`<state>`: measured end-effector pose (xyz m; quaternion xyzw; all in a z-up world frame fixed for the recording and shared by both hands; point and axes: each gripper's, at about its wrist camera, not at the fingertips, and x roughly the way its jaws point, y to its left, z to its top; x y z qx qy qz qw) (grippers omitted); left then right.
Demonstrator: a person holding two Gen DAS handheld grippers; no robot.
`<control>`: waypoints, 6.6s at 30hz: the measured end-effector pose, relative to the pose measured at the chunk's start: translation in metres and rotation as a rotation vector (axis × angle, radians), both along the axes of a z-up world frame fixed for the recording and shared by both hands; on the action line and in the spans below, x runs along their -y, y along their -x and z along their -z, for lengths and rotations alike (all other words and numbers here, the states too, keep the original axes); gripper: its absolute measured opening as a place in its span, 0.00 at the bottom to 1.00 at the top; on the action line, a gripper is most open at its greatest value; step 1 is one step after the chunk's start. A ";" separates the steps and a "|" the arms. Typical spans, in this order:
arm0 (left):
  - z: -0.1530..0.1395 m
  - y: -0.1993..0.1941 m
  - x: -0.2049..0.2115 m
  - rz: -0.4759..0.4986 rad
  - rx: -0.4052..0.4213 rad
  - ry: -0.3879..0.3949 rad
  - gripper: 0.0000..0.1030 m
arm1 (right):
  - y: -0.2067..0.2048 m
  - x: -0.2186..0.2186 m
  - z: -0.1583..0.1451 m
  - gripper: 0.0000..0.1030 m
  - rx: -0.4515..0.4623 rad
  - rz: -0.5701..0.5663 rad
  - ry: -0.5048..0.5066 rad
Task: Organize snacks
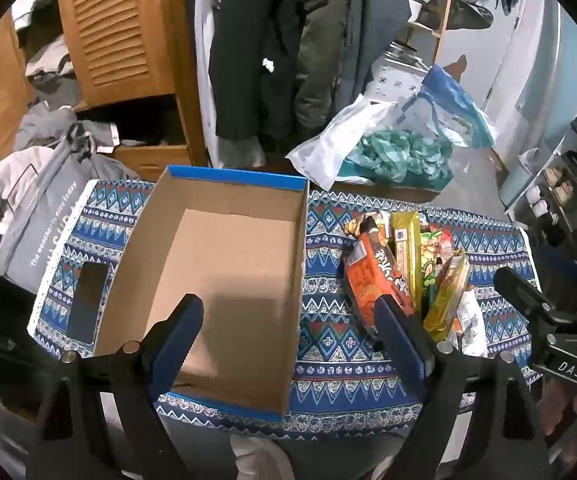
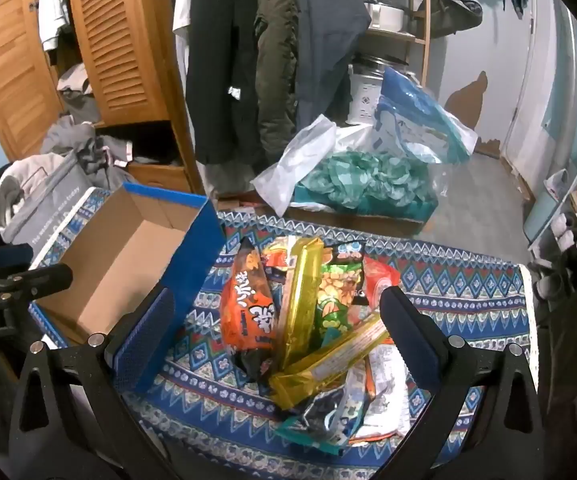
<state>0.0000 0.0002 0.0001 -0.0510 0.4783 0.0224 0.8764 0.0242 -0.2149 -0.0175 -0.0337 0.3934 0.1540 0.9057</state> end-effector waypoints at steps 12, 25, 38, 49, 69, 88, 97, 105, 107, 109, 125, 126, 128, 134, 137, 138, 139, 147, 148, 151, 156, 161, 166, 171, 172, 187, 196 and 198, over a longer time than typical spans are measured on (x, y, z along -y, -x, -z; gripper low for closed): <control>-0.006 -0.001 0.002 0.010 0.014 -0.008 0.86 | 0.001 0.002 0.003 0.98 -0.005 0.000 -0.003; -0.003 0.002 0.006 0.012 0.023 -0.026 0.86 | -0.001 -0.001 0.005 0.98 -0.016 0.001 -0.004; -0.002 0.004 0.006 0.020 0.019 -0.024 0.86 | -0.002 -0.001 0.011 0.98 -0.026 0.001 0.008; -0.002 0.004 0.006 0.018 0.019 -0.022 0.86 | -0.002 -0.001 0.011 0.98 -0.028 0.003 0.008; -0.002 0.005 0.009 0.020 0.020 -0.023 0.86 | -0.002 -0.001 0.013 0.98 -0.032 0.003 0.012; 0.001 0.005 0.014 0.023 0.016 -0.023 0.86 | -0.003 0.004 0.016 0.98 -0.039 0.009 0.019; 0.010 0.000 0.018 0.022 -0.004 -0.028 0.86 | -0.006 0.010 0.021 0.98 -0.053 0.024 0.035; 0.037 -0.019 0.025 0.030 -0.103 -0.030 0.86 | -0.017 0.025 0.030 0.98 -0.096 0.079 0.039; 0.044 -0.023 0.027 0.028 -0.128 -0.013 0.86 | -0.021 0.031 0.034 0.98 -0.111 0.101 0.040; 0.050 -0.027 0.031 0.032 -0.151 -0.002 0.86 | -0.025 0.038 0.041 0.98 -0.129 0.127 0.041; 0.091 -0.065 0.063 0.040 -0.275 0.090 0.86 | -0.052 0.078 0.099 0.96 -0.319 0.259 -0.024; 0.096 -0.069 0.065 0.039 -0.294 0.100 0.86 | -0.055 0.079 0.102 0.96 -0.328 0.263 -0.028; 0.103 -0.075 0.068 0.034 -0.315 0.111 0.86 | -0.061 0.080 0.111 0.94 -0.358 0.277 -0.039; 0.123 -0.092 0.075 0.001 -0.351 0.129 0.86 | -0.076 0.081 0.139 0.89 -0.449 0.306 -0.087; 0.132 -0.099 0.076 -0.016 -0.370 0.146 0.86 | -0.082 0.081 0.152 0.88 -0.469 0.319 -0.083; 0.135 -0.101 0.077 -0.018 -0.375 0.151 0.86 | -0.084 0.080 0.157 0.87 -0.476 0.323 -0.076; 0.137 -0.103 0.078 -0.020 -0.382 0.155 0.86 | -0.085 0.080 0.161 0.87 -0.481 0.325 -0.072; 0.160 -0.118 0.089 -0.022 -0.430 0.183 0.86 | -0.093 0.076 0.182 0.78 -0.525 0.309 -0.094; 0.162 -0.120 0.089 -0.022 -0.433 0.188 0.86 | -0.095 0.073 0.185 0.77 -0.531 0.297 -0.101; 0.171 -0.125 0.092 -0.023 -0.447 0.210 0.86 | -0.097 0.068 0.190 0.74 -0.538 0.283 -0.106; 0.184 -0.129 0.091 -0.017 -0.466 0.259 0.86 | -0.101 0.062 0.197 0.61 -0.542 0.267 -0.121; 0.194 -0.129 0.084 -0.026 -0.466 0.337 0.80 | -0.099 0.064 0.195 0.52 -0.541 0.267 -0.153; 0.192 -0.127 0.084 0.009 -0.447 0.363 0.54 | -0.094 0.067 0.185 0.43 -0.516 0.251 -0.156; 0.185 -0.123 0.083 0.035 -0.419 0.325 0.47 | -0.089 0.062 0.174 0.35 -0.483 0.215 -0.138; 0.184 -0.122 0.083 0.037 -0.414 0.319 0.46 | -0.086 0.061 0.171 0.34 -0.473 0.206 -0.130; 0.141 -0.101 0.082 0.109 -0.279 0.162 0.44 | -0.066 0.069 0.141 0.31 -0.386 0.189 -0.098; 0.114 -0.084 0.084 0.156 -0.213 0.111 0.44 | -0.052 0.056 0.110 0.31 -0.326 0.152 -0.127; 0.106 -0.079 0.082 0.163 -0.196 0.105 0.44 | -0.049 0.051 0.105 0.31 -0.317 0.140 -0.131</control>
